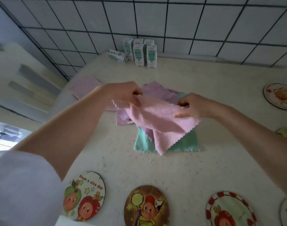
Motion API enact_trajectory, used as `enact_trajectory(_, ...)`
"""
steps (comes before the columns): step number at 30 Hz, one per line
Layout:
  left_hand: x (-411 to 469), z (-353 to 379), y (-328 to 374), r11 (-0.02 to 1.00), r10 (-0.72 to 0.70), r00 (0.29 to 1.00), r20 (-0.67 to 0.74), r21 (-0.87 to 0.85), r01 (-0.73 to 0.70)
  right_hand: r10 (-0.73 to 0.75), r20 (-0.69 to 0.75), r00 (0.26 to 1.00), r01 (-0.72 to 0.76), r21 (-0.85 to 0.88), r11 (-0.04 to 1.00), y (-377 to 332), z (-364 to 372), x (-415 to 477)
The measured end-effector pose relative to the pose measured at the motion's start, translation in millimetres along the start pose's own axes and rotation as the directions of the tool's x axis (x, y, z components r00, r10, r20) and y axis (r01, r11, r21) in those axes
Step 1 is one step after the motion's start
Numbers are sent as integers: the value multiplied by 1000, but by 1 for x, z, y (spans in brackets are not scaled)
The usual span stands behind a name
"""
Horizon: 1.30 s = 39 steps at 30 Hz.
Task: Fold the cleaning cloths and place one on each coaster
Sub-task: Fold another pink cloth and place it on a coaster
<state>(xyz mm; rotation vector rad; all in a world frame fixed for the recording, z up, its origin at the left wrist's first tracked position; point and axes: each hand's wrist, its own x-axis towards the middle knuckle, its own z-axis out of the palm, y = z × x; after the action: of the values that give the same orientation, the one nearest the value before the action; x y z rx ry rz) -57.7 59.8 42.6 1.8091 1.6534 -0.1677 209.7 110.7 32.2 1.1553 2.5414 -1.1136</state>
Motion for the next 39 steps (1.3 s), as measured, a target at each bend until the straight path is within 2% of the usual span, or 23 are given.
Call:
enact_trajectory(4, -60, -10, -22, 990, -128, 989, -70, 48, 131, -130, -89, 987, 129, -16, 991, -37, -9, 2)
enact_trajectory(8, -119, -12, -53, 965, -262, 917, -302, -74, 252, -190, -290, 938, 196, -7, 981, -83, 1, 10)
enact_trajectory(10, -143, -9, -66, 957, -286, 812, -509, -109, 269, -216, -401, 890, 237, 3, 972, -106, 8, 12)
enact_trajectory(13, -183, -1, -75, 971, -205, 616, -760, -80, 225, -296, -494, 817, 330, -18, 944, -140, 20, 4)
enact_trajectory(15, -209, 9, -84, 980, -146, 551, -821, -42, 197, -370, -512, 775, 404, -49, 914, -156, 32, -3)
enact_trajectory(17, -232, 26, -92, 983, -90, 525, -846, 9, 183, -421, -483, 768, 437, -85, 895, -163, 50, -11)
enact_trajectory(19, -249, 57, -102, 984, 7, 554, -833, 104, 144, -441, -445, 780, 435, -122, 892, -160, 77, -21)
enact_trajectory(22, -268, 127, -112, 978, 139, 642, -754, 207, 33, -463, -383, 799, 431, -172, 886, -144, 132, -39)
enact_trajectory(27, -290, 252, -112, 967, 240, 720, -651, 224, -119, -296, -149, 943, 258, -234, 938, -103, 229, -83)
enact_trajectory(29, -292, 293, -115, 971, 232, 756, -612, 196, -139, -279, -94, 956, 243, -282, 928, -87, 262, -104)
enact_trajectory(32, -300, 341, -113, 978, 206, 771, -603, 110, -175, -256, -31, 966, 235, -298, 925, -74, 300, -135)
enact_trajectory(36, -320, 377, -97, 975, 193, 808, -556, 12, -224, -211, 45, 977, 215, -290, 933, -59, 330, -172)
enact_trajectory(39, -330, 389, -92, 966, 100, 852, -515, -156, -208, -153, 62, 986, 163, -229, 960, -53, 337, -185)
